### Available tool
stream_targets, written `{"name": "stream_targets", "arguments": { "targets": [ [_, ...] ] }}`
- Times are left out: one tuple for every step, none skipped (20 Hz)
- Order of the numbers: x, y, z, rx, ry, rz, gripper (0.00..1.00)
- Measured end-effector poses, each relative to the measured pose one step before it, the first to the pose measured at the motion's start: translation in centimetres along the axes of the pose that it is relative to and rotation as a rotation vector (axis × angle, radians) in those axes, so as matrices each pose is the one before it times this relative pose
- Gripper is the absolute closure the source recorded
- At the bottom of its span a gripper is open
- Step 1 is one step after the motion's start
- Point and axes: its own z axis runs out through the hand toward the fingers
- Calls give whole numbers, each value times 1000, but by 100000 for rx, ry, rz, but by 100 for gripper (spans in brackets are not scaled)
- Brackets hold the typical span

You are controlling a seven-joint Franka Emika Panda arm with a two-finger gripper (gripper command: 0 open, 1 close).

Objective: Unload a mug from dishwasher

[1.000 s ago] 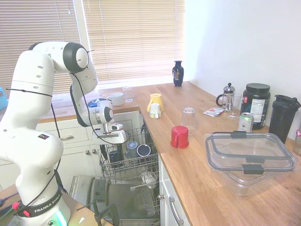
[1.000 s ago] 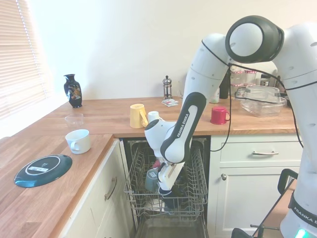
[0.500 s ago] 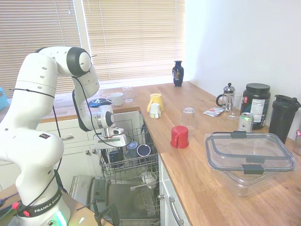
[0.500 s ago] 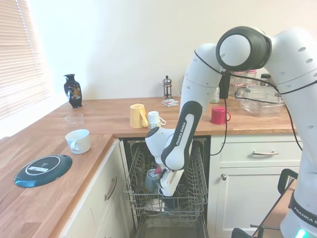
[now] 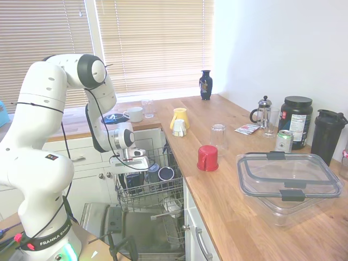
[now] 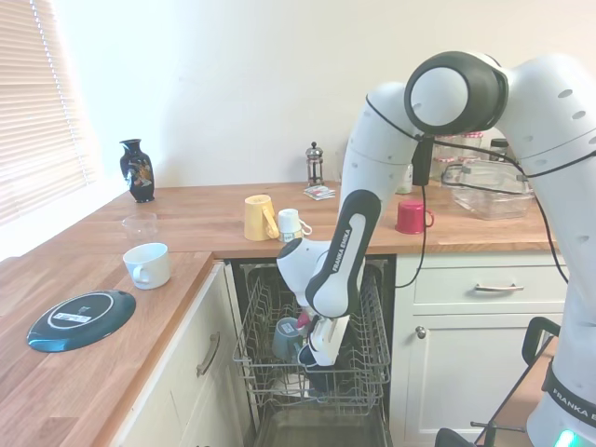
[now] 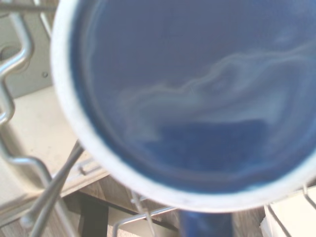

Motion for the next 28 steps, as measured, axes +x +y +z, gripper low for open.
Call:
{"name": "stream_targets", "arguments": {
  "targets": [
    [-109, -136, 112, -128, -124, -1108, 100],
    [-97, -147, 44, 13, -17, -1208, 100],
    [-95, -169, -34, 171, 10, -1209, 100],
    [-52, -138, -63, 220, 71, -1313, 100],
    [3, -78, -51, 362, 173, -1297, 100],
    [29, -64, -59, 523, 140, -1303, 100],
    [66, -43, -70, 655, 146, -1292, 100],
    [96, -22, -92, 418, 40, -857, 100],
    [145, -45, -153, 454, 94, -679, 100],
    [166, -47, -163, 560, 81, -582, 100],
    [175, -74, -138, 309, 149, -445, 100],
    [141, -135, -78, -21, 120, -315, 100],
    [121, -279, -23, -207, -51, -307, 100],
    [105, -422, 13, -495, -322, -483, 100],
    [97, -528, 47, -571, -327, -635, 100],
    [159, -514, 28, -491, -251, -451, 100],
    [118, -348, 75, -350, -255, -267, 100],
    [71, -95, 57, -376, -488, 73, 100],
    [105, 13, -3, -185, -389, 299, 100],
    [76, 79, -3, 43, -173, 351, 100],
    [39, 88, 29, -27, -153, 229, 100],
    [12, 33, 18, -49, -74, 79, 100],
    [8, 15, 3, -15, -7, 28, 100],
    [20, 11, -11, 5, 27, 35, 100],
    [46, 8, -37, 39, 93, 63, 100],
    [63, 15, -48, 48, 124, 119, 100],
    [66, 12, -55, 74, 150, 180, 100],
    [65, 21, -72, 125, 213, 238, 100]
  ]
}}
